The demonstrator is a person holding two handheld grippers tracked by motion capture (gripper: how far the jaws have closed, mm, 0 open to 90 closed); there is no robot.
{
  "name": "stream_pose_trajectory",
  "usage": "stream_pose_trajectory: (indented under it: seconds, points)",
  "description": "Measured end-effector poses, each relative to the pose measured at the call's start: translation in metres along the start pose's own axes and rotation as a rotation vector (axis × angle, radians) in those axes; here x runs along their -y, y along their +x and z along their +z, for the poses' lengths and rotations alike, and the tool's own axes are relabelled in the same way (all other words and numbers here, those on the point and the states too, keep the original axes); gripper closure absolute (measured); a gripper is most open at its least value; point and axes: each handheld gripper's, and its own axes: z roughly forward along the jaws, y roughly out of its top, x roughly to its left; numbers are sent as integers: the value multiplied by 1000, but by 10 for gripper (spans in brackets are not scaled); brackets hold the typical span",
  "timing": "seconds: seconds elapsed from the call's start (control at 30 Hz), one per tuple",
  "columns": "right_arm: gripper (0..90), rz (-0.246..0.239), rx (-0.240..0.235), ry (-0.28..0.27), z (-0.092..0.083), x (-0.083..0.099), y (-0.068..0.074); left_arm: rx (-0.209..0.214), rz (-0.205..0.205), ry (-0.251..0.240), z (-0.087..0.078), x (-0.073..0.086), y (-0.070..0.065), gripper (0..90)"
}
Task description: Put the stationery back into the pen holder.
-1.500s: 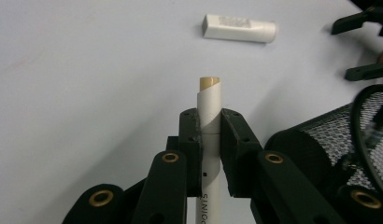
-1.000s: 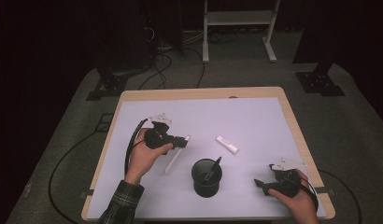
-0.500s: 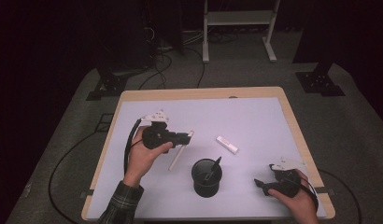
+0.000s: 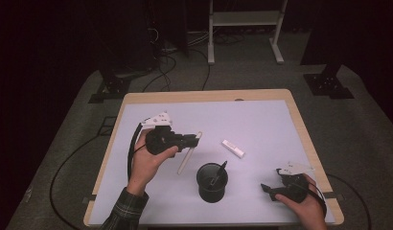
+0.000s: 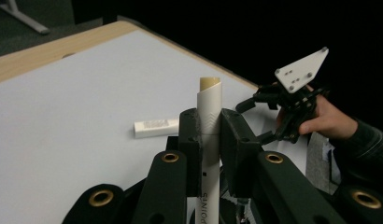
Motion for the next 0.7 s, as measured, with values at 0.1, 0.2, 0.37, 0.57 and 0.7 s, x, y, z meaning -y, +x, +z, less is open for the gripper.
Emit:
stream_pose_trajectory:
  seconds: [0.1,0.2,0.37,0.57,0.7]
  points:
    - [128,2,0,-1,0,0,0,17,13,-21,-1,-2,-5,788]
    - [128,2,0,-2,0,0,0,22,31,-39,-1,-4,-10,788]
    - [128,2,0,-1,0,0,0,44,55,-65,3,-7,-19,788]
    - [128,1,1,-2,0,0,0,65,65,-69,12,-8,-26,788]
    - [128,0,1,-1,0,0,0,77,74,-71,17,-9,-30,788]
